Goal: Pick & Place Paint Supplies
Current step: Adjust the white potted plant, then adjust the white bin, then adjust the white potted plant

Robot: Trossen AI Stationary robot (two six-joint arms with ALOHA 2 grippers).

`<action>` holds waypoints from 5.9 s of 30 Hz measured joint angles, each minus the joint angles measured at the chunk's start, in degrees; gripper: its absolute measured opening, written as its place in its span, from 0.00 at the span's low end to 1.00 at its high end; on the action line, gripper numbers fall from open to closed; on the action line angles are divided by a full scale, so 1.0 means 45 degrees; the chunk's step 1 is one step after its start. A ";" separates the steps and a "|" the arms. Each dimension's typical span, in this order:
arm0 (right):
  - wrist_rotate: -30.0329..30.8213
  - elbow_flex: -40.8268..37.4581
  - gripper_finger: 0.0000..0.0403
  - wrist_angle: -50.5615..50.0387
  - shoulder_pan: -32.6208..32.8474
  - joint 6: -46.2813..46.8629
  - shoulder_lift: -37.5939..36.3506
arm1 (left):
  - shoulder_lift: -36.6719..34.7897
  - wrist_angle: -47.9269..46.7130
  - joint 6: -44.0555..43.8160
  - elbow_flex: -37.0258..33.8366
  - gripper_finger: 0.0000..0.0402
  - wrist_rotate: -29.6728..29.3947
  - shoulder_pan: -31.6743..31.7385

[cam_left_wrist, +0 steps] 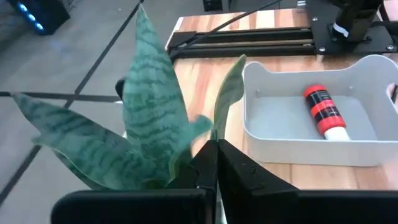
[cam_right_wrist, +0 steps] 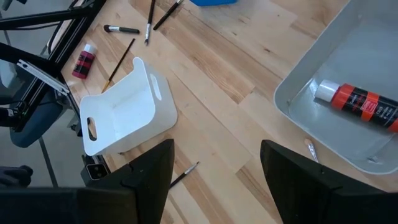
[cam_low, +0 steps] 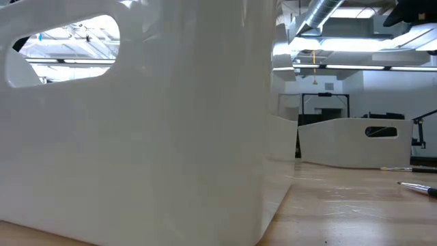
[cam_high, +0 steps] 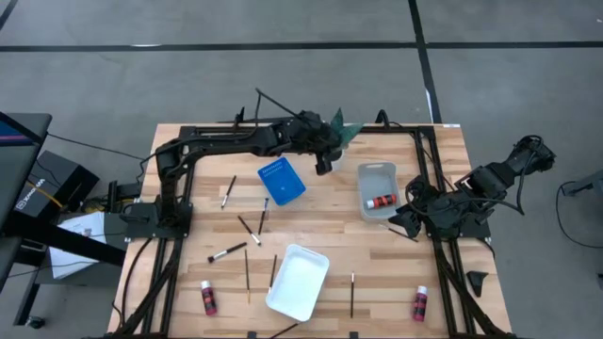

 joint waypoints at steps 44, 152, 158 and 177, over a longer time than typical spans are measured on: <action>0.0000 0.0005 0.58 0.0395 0.0004 0.0373 0.0009 | -0.3620 -0.9983 -0.2029 -0.0015 0.14 0.4365 -0.5511; 0.0345 0.0005 0.58 -0.0303 -0.0846 0.0563 0.0010 | -0.2171 -0.3763 -0.8715 -0.0024 0.02 -0.1166 0.1454; 0.0345 0.0005 0.58 -0.0301 -0.0846 0.0563 0.0010 | -0.2191 -0.3823 -0.8700 -0.0024 0.00 -0.1162 0.1501; 0.0350 0.0005 0.58 -0.0297 -0.0851 0.0573 0.0005 | -0.2637 -0.4769 -0.8632 -0.0024 0.00 -0.1214 0.1622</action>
